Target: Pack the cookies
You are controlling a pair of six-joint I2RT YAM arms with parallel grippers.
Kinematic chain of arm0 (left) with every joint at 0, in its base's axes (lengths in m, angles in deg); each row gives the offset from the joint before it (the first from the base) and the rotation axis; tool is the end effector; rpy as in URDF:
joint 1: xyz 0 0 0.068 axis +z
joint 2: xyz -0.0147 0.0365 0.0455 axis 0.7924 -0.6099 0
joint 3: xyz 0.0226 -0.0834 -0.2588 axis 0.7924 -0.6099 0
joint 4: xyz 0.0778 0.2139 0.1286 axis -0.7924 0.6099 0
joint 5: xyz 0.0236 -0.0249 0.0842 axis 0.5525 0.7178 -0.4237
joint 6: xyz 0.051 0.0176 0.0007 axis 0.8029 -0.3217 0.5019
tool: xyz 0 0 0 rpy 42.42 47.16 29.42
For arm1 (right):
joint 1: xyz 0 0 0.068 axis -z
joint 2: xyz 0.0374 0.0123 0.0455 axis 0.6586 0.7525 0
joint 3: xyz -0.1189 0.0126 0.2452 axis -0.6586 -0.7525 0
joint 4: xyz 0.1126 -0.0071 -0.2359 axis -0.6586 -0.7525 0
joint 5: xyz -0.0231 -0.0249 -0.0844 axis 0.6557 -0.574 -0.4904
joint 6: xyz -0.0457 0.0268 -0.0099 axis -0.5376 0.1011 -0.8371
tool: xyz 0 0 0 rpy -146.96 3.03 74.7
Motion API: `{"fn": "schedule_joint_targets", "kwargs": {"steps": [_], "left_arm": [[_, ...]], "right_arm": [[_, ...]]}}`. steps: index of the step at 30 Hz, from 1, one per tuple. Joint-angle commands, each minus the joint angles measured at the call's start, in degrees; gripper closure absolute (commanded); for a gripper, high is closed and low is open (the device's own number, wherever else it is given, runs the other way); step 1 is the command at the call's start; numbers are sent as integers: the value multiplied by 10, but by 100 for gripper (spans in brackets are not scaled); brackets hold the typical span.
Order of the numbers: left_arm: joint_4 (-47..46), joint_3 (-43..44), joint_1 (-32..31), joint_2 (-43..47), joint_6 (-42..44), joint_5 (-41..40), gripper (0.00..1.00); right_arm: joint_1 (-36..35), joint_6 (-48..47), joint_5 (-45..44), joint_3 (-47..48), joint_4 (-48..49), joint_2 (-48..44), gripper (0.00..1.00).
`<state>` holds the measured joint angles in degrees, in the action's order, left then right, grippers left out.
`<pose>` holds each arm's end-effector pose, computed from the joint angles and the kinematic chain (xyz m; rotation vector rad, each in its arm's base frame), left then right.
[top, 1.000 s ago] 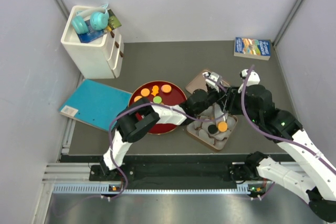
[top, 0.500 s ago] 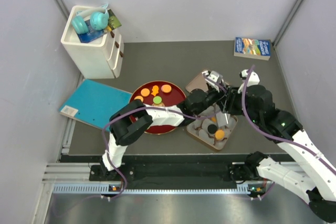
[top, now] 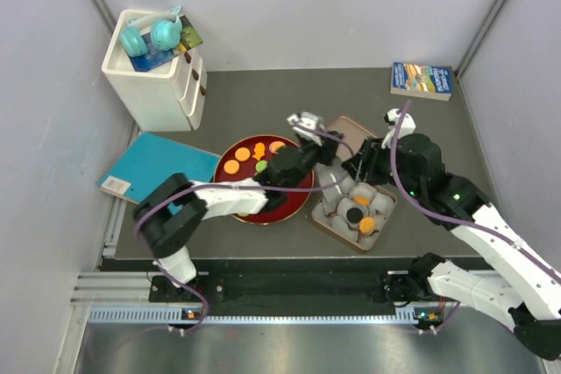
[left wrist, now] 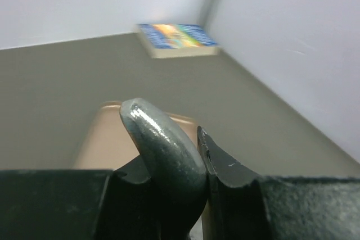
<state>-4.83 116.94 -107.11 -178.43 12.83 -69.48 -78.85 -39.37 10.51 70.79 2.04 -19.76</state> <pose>0.2316 -0.3130 0.2600 0.3054 1.4539 -0.8441 0.1430 0.1058 0.3536 -0.0786 2.0948 0.6312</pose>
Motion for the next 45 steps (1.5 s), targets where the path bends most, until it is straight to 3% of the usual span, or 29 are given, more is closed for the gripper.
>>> {"fn": "schedule_joint_targets", "kwargs": {"steps": [1, 4, 8, 13, 19, 23, 26, 31, 38, 45], "left_arm": [[-30, -68, 99, 160, -60, -82, 100], [25, -95, 165, 221, -76, -107, 100], [26, -127, 216, 258, -92, -98, 100], [23, -154, 283, 261, -112, -98, 100], [-54, -195, 387, 226, -174, -81, 100], [-113, -202, 461, 183, -255, -27, 100], [-145, -195, 497, 142, -302, 5, 100], [-195, -193, 508, 80, -334, 32, 100], [-331, -186, 538, -9, -428, 75, 100], [-323, -178, 539, -17, -405, 94, 100]], "right_arm": [[7, -15, -35, 6, 22, 56, 49], [7, -20, -39, 15, 54, 123, 49], [9, -31, -32, 41, 88, 227, 49], [25, -38, -6, 89, 109, 376, 48], [41, -40, 8, 134, 113, 503, 49], [41, -37, 20, 132, 136, 512, 49], [44, -27, 54, 106, 167, 470, 49], [44, -24, 83, 94, 165, 413, 49], [70, -23, 70, 65, 176, 446, 49], [70, -35, 87, 97, 197, 508, 50]]}}
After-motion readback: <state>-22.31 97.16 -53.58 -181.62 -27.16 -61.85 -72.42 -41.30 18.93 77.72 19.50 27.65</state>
